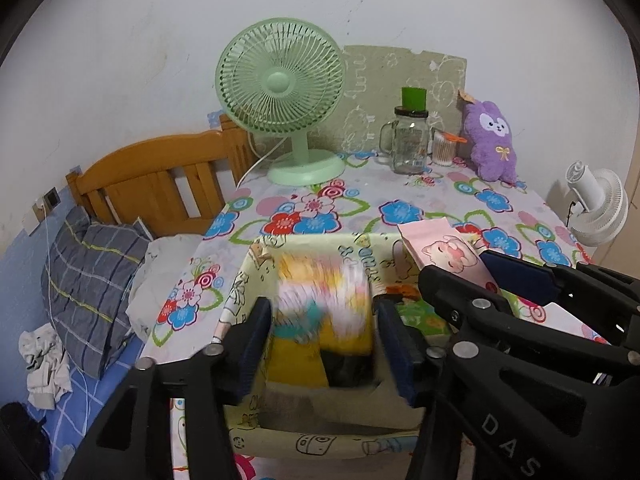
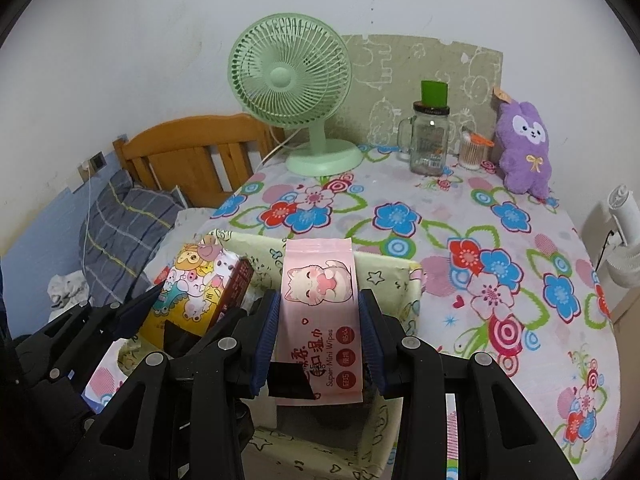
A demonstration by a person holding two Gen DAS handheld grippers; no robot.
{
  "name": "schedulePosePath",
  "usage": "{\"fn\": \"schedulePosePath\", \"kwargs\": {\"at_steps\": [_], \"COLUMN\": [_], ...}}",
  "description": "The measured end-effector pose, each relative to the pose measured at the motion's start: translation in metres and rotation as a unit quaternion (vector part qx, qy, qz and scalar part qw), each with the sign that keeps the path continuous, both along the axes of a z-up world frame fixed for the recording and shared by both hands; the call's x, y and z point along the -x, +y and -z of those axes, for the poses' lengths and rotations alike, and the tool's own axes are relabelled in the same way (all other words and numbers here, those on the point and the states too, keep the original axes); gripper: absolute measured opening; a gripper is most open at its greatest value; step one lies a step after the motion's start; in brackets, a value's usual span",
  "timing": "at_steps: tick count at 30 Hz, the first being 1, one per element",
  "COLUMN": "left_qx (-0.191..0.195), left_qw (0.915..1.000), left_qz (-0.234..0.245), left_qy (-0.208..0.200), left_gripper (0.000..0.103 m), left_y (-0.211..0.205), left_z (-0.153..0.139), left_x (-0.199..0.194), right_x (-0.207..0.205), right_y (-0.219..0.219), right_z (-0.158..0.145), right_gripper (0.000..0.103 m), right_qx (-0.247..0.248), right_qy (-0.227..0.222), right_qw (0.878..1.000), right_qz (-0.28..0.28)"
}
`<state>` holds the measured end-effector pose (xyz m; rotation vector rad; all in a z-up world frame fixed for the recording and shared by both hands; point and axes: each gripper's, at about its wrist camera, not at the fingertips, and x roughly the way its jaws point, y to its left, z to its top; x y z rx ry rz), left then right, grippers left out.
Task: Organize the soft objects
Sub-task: 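Lower both packs into the fabric box and open both grippers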
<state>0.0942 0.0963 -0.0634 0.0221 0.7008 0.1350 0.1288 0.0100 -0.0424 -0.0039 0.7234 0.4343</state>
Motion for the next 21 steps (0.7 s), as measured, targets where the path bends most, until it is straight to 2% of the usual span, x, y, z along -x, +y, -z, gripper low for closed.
{"fn": "schedulePosePath", "kwargs": {"at_steps": [10, 18, 21], "left_qx": [0.007, 0.014, 0.01], "left_qw": [1.0, 0.9998, 0.9999], "left_qz": [0.002, 0.004, 0.002], "left_qy": [0.006, 0.012, 0.012], "left_gripper": [0.083, 0.084, 0.084], "left_y": [0.0034, 0.0021, 0.0003], "left_z": [0.0051, 0.0061, 0.0054], "left_x": [0.0019, 0.0017, 0.0023], "right_x": [-0.0051, -0.0042, -0.0038], "right_y": [0.0068, 0.0073, 0.0048], "right_z": [0.0092, 0.0114, 0.011], "right_gripper": [0.043, 0.044, 0.053], "right_qx": [0.001, 0.006, 0.01], "right_qy": [0.016, 0.012, 0.007], "right_qw": [1.0, 1.0, 1.0], "right_qz": [-0.005, -0.01, -0.002]}}
